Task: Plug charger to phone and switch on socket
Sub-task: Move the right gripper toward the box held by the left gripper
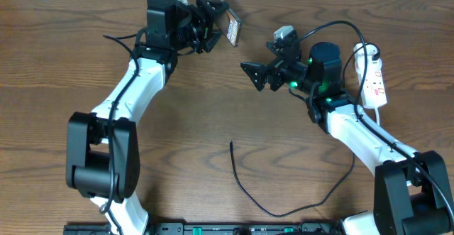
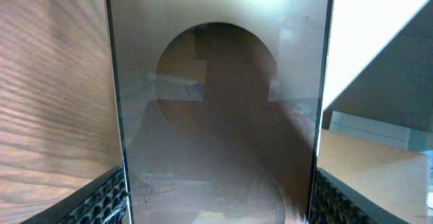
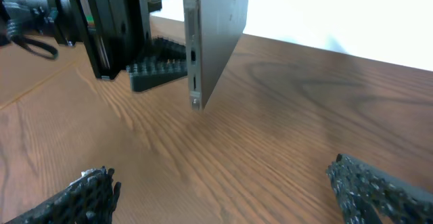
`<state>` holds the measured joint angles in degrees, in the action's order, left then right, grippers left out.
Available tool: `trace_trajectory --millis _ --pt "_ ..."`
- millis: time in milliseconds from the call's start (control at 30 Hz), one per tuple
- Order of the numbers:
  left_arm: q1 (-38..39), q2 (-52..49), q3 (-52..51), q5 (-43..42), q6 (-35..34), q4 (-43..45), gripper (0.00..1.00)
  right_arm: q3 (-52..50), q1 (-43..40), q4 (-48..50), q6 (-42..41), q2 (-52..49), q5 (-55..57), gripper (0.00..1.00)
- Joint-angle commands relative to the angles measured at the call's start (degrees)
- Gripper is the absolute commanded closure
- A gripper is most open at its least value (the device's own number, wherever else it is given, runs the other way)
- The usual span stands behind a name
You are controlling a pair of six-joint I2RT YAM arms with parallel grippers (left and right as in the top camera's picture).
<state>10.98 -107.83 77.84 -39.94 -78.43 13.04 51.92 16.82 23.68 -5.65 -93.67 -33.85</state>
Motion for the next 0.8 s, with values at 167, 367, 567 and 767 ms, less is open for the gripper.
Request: trace_trajectory --millis 167,367,567,767 --pt "-0.1 3.7 1.8 1.2 -0.3 -1.4 0.93 7.7 2.8 0.9 0.6 -3.9 -0.3 0.01" --pt "0.0 3.8 1.8 0.8 -0.3 -2.5 0.93 10.7 3.1 0.8 0.6 -6.1 -0.3 0.01" --pt "1.4 3.8 1.8 -0.1 -0.5 -2.5 0.93 11.0 3.5 2.3 0.6 -6.4 1.0 0.01" --pt "2.7 3.8 1.8 -0.7 -1.2 -2.5 0.93 11.0 3.7 2.8 0.5 -6.4 2.9 0.01"
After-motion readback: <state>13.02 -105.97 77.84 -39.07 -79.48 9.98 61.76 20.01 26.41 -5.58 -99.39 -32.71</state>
